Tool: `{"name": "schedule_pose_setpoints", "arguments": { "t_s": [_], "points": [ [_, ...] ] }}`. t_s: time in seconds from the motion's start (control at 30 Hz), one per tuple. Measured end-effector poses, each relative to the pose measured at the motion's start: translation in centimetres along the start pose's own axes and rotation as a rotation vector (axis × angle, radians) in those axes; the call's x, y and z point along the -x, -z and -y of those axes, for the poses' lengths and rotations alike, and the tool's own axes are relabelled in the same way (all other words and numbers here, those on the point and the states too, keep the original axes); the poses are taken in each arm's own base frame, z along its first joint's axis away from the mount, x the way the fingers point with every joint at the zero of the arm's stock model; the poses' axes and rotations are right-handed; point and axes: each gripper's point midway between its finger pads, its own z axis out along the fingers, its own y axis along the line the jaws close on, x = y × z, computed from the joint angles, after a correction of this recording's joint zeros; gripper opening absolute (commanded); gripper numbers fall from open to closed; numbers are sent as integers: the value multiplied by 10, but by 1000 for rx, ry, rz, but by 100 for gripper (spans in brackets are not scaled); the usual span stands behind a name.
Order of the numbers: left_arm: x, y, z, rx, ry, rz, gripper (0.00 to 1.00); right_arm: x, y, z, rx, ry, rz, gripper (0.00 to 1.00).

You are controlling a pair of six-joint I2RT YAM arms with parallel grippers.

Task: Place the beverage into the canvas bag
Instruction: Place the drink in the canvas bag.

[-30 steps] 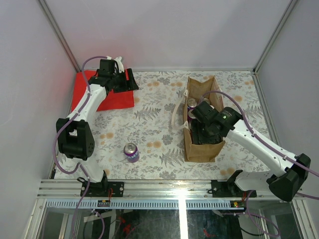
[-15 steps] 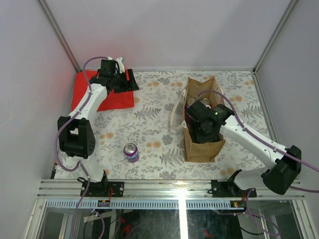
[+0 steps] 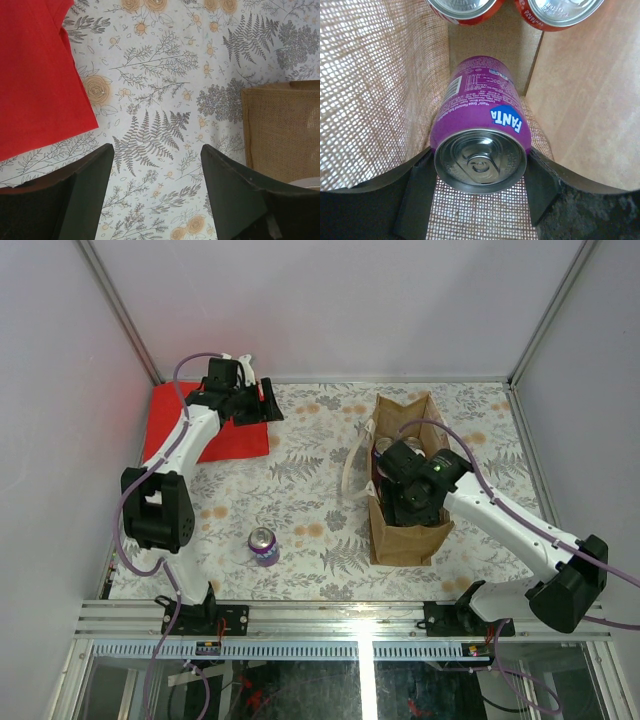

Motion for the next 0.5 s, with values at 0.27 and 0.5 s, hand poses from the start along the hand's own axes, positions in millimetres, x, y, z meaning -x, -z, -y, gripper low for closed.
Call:
{"name": "schedule_pose_setpoints", "arguments": {
  "t_s": [0.27,0.5],
  "points": [
    [-1,0,1,-3,0,-2,70,-11,-21,1,-1,-2,-34,0],
    [3,-3,5,-11,-2,3,70,-10,-28,5,-14,-21,-41,0]
  ]
}}
